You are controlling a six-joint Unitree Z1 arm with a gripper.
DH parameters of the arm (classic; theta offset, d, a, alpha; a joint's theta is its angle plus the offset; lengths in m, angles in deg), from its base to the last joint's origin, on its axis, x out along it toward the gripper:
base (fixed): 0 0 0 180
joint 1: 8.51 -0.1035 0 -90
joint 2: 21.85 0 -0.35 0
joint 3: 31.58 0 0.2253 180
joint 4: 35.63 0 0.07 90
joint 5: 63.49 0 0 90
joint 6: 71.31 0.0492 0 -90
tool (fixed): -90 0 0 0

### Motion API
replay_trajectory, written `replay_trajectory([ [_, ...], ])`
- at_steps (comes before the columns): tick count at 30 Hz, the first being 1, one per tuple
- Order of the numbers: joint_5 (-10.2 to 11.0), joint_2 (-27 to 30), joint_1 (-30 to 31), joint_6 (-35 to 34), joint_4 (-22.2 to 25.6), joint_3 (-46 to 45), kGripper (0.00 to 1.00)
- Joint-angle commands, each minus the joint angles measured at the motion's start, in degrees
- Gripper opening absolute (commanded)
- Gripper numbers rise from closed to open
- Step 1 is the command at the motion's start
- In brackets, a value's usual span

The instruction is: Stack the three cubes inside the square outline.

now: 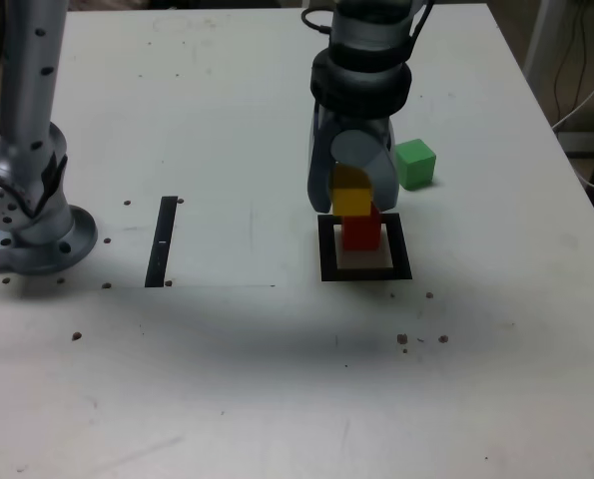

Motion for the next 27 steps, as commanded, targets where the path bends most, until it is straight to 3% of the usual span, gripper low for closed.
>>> replay_trajectory([
  [1, -0.17, 0.77, 0.37, -0.22, -0.35, 0.13, 0.06],
  [27, -1.98, -0.72, 0.67, -1.18, -2.04, -0.29, 0.2],
])
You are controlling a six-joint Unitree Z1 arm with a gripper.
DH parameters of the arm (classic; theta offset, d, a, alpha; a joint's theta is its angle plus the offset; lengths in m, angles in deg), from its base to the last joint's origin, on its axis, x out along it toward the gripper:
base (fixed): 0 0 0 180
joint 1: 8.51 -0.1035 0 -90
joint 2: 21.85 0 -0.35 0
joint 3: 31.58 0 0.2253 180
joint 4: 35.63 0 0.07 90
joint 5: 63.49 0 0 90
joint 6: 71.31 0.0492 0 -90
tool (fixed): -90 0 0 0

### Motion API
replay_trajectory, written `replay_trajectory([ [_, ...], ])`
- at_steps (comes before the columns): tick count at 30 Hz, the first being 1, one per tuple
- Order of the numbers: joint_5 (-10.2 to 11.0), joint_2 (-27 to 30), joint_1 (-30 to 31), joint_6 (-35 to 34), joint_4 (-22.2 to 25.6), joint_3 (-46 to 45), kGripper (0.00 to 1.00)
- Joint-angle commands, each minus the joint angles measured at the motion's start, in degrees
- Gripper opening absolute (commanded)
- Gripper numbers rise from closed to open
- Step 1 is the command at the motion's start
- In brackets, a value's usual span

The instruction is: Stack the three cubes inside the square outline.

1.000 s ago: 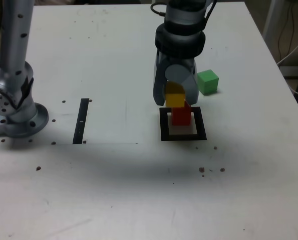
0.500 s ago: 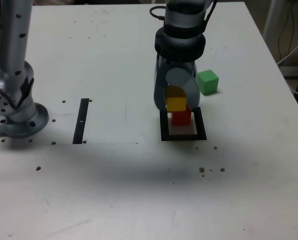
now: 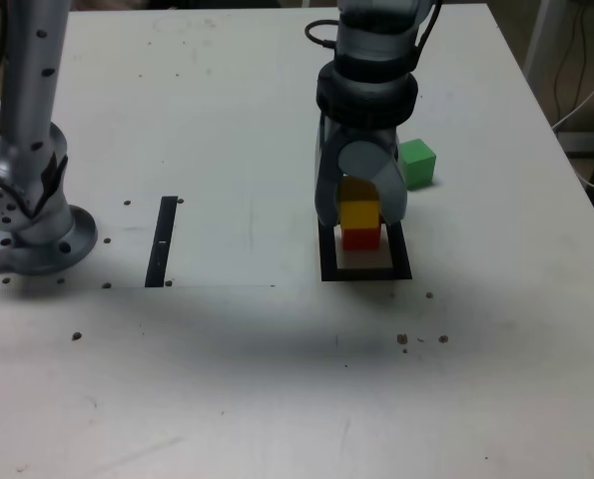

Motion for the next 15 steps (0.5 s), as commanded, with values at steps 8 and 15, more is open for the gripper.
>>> replay_trajectory([
  [8, 0.45, -0.38, -0.1, 0.11, -0.09, 0.23, 0.25],
  [15, 0.53, -0.96, -0.6, 0.11, 0.05, 0.48, 0.39],
])
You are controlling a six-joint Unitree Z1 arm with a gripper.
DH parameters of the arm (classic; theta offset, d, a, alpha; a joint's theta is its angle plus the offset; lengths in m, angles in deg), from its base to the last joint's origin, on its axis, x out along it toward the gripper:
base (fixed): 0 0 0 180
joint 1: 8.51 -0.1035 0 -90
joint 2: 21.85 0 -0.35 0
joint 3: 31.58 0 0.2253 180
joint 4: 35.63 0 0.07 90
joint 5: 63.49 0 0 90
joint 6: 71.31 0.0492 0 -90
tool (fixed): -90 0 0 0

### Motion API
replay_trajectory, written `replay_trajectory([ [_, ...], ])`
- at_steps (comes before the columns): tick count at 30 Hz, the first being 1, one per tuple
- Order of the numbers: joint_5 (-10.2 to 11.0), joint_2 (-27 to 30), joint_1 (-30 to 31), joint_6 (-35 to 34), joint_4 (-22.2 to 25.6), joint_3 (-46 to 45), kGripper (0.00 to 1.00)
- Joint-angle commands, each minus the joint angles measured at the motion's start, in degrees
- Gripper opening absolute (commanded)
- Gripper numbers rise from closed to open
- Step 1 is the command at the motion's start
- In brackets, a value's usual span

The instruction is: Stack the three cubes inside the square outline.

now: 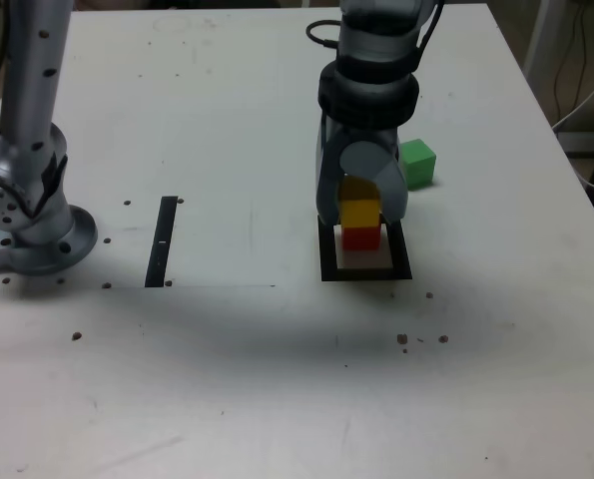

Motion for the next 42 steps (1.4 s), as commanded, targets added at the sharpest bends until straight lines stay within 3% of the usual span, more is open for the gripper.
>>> replay_trajectory([
  [1, 0.09, -0.43, -0.08, 0.09, 0.08, 0.3, 0.4],
  [7, 0.19, -0.66, -0.24, 0.55, -0.05, 0.87, 0.58],
  [13, 1.01, -0.7, -0.55, 0.79, -0.34, 1.21, 0.92],
  [15, 1.48, -0.72, -0.73, 0.79, -0.32, 1.14, 0.98],
  [26, 1.84, 1.23, -1.06, 0.79, 0.93, 0.04, 0.99],
  [34, 1.52, 5.74, -1.11, 1.03, 5.27, -0.36, 0.99],
  [42, 1.45, 6.98, -5.29, 9.33, 10.41, 3.51, 0.99],
])
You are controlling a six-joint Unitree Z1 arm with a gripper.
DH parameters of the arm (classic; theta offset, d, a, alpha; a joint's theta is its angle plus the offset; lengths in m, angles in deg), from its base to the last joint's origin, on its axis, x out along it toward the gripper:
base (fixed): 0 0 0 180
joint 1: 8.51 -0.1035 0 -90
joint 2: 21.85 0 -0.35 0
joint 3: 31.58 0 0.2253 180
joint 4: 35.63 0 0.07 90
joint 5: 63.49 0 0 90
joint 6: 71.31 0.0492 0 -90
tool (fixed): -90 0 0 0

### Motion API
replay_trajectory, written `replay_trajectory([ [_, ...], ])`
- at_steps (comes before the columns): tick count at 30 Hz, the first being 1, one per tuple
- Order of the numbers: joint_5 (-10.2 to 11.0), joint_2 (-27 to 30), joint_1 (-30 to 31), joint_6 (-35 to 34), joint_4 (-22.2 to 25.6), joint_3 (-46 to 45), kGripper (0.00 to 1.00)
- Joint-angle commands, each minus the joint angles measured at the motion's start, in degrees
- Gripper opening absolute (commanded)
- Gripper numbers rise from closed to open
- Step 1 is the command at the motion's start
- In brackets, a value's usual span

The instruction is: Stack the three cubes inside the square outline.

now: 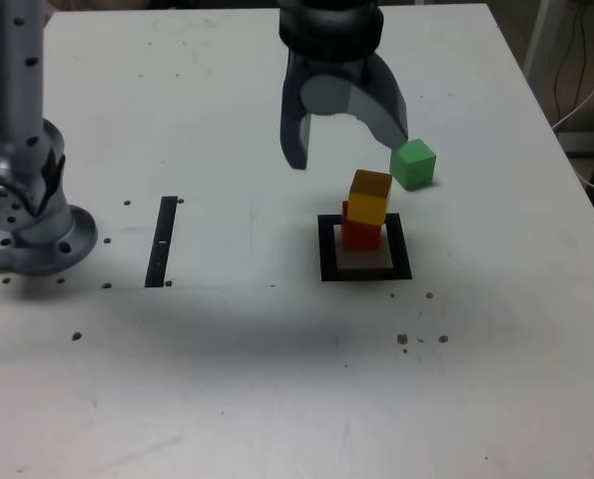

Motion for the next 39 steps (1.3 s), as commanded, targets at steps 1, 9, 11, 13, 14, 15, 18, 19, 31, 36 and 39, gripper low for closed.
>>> replay_trajectory([
  [1, 0.51, -0.46, -1.79, 3.88, 1.32, 1.9, 0.99],
  [9, 2.14, -3.2, -5.89, 16.15, 3.02, 10.66, 0.99],
  [11, 1.97, -4.4, -6.71, 18.73, 3.79, 12.95, 0.99],
  [13, 1.6, -5.88, -7.54, 21.65, 4.73, 14.85, 0.99],
  [14, 1.34, -6.98, -8.05, 23.53, 5.45, 15.82, 0.99],
  [15, 1.17, -7.81, -8.38, 24.88, 5.89, 16.39, 0.99],
  [18, 1.29, -9.96, -9.04, 27.93, 6.89, 17.38, 0.99],
  [19, 1.63, -10.49, -9.14, 28.57, 7.04, 17.56, 0.99],
  [31, 5.23, -15.82, -11.48, 32.05, 5.23, 19.35, 0.99],
  [36, 5.06, -17.93, -11.63, 38.28, 2.9, 20.32, 1.0],
  [39, 5.13, -18.09, -11.45, 41.21, 1.47, 19.97, 1.0],
])
